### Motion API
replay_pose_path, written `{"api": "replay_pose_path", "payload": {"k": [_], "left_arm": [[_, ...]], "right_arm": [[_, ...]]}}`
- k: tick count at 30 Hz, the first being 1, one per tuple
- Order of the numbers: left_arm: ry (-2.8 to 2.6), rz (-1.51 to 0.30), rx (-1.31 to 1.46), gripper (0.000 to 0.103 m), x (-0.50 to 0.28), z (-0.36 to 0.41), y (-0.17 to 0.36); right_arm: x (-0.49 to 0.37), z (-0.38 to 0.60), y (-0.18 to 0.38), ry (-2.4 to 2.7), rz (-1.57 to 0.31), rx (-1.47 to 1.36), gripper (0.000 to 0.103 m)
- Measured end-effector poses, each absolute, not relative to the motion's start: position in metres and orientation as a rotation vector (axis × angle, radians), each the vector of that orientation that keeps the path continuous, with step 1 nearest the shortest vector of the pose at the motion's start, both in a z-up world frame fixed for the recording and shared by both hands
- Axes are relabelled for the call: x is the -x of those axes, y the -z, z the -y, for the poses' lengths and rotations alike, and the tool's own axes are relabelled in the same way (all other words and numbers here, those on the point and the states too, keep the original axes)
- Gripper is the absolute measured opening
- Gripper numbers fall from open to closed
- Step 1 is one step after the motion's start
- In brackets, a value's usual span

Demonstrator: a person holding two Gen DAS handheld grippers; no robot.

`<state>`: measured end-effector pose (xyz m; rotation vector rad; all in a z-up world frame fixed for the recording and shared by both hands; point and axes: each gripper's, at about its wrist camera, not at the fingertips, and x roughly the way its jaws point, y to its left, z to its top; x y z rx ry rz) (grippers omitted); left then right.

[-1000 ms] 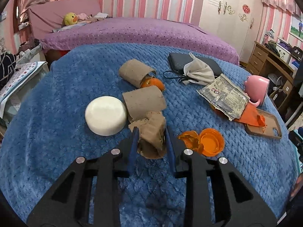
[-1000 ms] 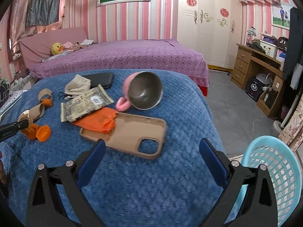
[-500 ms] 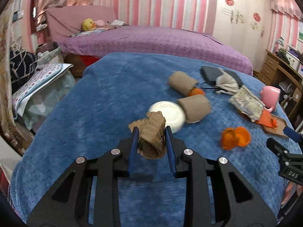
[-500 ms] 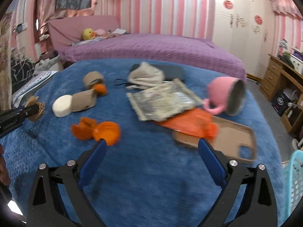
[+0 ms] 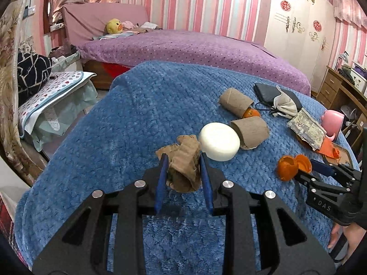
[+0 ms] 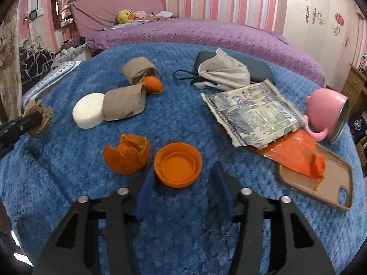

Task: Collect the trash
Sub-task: 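Grasp the orange cap with the right tool while the left tool grasps brown paper, then drop the orange cap and brown paper into the blue basket, opening both tools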

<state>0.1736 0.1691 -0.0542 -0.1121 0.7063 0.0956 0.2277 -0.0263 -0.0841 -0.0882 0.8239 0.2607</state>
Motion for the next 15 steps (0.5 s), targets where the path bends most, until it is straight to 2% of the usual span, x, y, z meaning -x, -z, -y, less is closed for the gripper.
{"api": "replay_pose_path", "payload": {"k": [1, 9, 15], "left_arm": [[-0.094, -0.705, 0.109, 0.027, -0.174, -0.167, 0.054], [-0.076, -0.696, 0.095, 0.027, -0.172, -0.144, 0.045], [-0.013, -0.669, 0.071, 0.027, -0.166, -0.099, 0.031]], "right_arm": [[-0.228, 0.028, 0.084, -0.270, -0.820, 0.080, 0.040], [-0.204, 0.057, 0.061, -0.265, -0.719, 0.064, 0.040], [-0.180, 0.102, 0.037, -0.208, -0.655, 0.090, 0.040]]}}
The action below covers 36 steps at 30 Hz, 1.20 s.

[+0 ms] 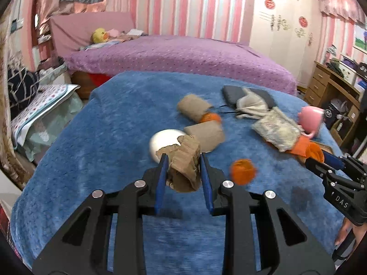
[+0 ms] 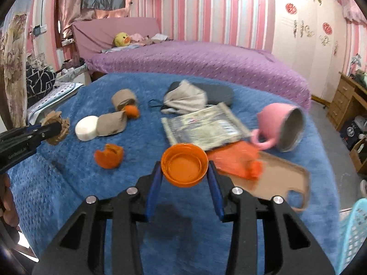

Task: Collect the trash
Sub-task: 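Drop the orange cap and brown paper into the blue basket, opening both tools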

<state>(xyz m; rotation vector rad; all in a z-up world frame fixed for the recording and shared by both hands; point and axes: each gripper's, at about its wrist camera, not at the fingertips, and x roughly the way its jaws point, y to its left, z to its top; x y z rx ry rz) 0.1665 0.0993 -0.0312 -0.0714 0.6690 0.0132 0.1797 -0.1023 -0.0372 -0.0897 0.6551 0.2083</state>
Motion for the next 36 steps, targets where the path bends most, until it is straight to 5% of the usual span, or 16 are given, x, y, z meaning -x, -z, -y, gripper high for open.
{"api": "replay_pose_path", "payload": {"k": [36], "left_arm": [[0.144, -0.654, -0.062, 0.027, -0.151, 0.072, 0.028]], "right_arm": [[-0.104, 0.347, 0.009, 0.114, -0.571, -0.050, 0.040]]}}
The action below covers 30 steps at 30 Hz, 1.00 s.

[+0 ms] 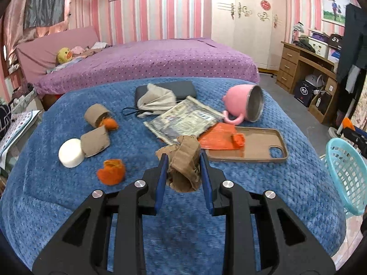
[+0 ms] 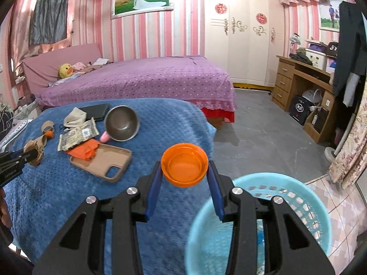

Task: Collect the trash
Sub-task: 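Drop the orange cap and brown paper into the blue basket, opening both tools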

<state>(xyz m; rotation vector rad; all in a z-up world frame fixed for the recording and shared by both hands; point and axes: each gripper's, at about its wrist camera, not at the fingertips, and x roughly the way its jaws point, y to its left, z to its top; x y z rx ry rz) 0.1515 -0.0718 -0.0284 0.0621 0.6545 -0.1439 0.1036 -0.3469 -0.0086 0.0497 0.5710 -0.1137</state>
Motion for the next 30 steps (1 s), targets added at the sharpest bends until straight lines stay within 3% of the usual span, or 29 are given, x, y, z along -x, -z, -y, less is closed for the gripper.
{"api": "replay_pose_path", "payload": {"k": [11, 30], "left_arm": [[0.242, -0.602, -0.053, 0.027, -0.134, 0.134, 0.017], [0.566, -0.664, -0.105, 0.028, -0.092, 0.350, 0.042]], "right_arm": [[-0.068, 0.413, 0.016, 0.181, -0.585, -0.055, 0.040], [-0.014, 0.531, 0.046, 0.347, -0.609, -0.150, 0.040]]}}
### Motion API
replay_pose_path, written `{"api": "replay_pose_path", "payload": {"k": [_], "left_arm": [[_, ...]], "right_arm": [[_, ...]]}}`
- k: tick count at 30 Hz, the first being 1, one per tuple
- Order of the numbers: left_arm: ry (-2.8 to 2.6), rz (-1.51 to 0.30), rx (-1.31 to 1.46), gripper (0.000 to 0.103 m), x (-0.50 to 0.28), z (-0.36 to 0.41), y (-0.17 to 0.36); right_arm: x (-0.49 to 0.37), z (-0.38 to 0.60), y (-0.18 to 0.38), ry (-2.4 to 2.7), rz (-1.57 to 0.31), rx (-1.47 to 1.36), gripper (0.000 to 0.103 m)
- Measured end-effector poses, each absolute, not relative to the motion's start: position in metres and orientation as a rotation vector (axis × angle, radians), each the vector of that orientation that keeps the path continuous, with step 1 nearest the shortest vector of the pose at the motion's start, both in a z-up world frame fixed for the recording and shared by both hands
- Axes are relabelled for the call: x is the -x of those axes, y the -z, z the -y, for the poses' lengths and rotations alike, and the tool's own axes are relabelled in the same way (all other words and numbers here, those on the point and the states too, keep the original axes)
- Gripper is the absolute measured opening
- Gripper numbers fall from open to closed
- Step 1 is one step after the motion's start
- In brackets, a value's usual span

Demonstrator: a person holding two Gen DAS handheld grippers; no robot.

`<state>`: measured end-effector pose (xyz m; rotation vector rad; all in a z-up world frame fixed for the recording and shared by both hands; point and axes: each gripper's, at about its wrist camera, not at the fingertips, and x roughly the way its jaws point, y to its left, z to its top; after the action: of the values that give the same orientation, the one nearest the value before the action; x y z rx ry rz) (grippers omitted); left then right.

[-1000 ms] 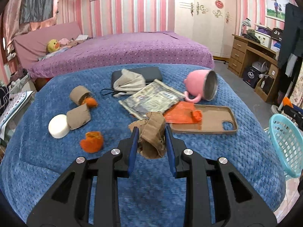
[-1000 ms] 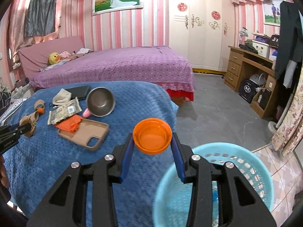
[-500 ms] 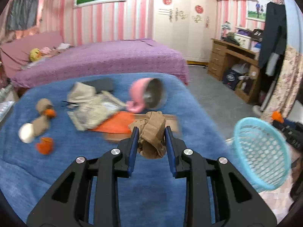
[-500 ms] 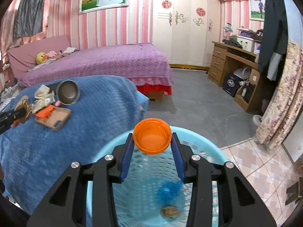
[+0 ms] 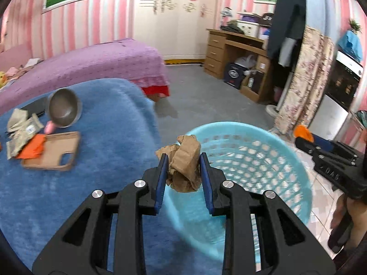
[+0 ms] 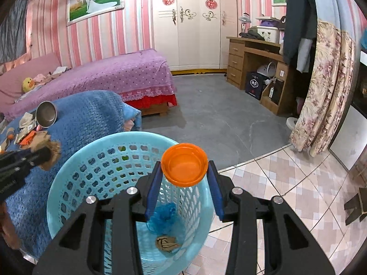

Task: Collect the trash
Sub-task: 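Drop the orange cap and brown paper into the blue basket, opening both tools, then move both tools back over the blanket toward the orange peel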

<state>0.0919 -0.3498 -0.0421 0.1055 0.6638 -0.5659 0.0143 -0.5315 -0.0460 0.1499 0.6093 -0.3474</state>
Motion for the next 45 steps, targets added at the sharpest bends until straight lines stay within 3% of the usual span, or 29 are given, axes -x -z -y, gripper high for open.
{"api": "replay_pose_path", "payload": {"k": [2, 3, 6, 12, 29, 30, 32, 37, 41, 45], "left_arm": [[0.581, -0.687, -0.095, 0.033, -0.095, 0.360, 0.046], [0.601, -0.710, -0.092, 0.048, -0.098, 0.364, 0.048], [0.555, -0.699, -0.093, 0.075, -0.102, 0.361, 0.047], [0.439, -0.622, -0.109, 0.094, -0.107, 0.329, 0.031], [0.304, -0.601, -0.067, 0.097, -0.097, 0.240, 0.009], [0.296, -0.602, -0.062, 0.097, -0.096, 0.234, 0.008], [0.285, -0.605, -0.054, 0.097, -0.095, 0.223, 0.006], [0.248, -0.590, -0.043, 0.097, -0.094, 0.189, -0.003], [0.207, -0.560, -0.065, 0.097, -0.094, 0.159, -0.014], [0.166, -0.525, -0.093, 0.097, -0.097, 0.131, -0.023]], "right_arm": [[-0.015, 0.532, 0.046, 0.347, -0.604, -0.155, 0.040], [-0.015, 0.532, 0.047, 0.347, -0.602, -0.158, 0.040], [-0.015, 0.532, 0.048, 0.345, -0.600, -0.161, 0.040], [-0.015, 0.523, 0.048, 0.340, -0.598, -0.142, 0.040], [-0.045, 0.471, 0.048, 0.305, -0.605, -0.085, 0.042], [-0.046, 0.469, 0.048, 0.306, -0.609, -0.085, 0.045], [-0.050, 0.461, 0.048, 0.303, -0.614, -0.079, 0.067], [-0.055, 0.441, 0.041, 0.314, -0.601, -0.022, 0.086], [-0.059, 0.427, 0.033, 0.315, -0.581, -0.043, 0.096], [-0.067, 0.405, 0.026, 0.306, -0.560, -0.020, 0.098]]}}
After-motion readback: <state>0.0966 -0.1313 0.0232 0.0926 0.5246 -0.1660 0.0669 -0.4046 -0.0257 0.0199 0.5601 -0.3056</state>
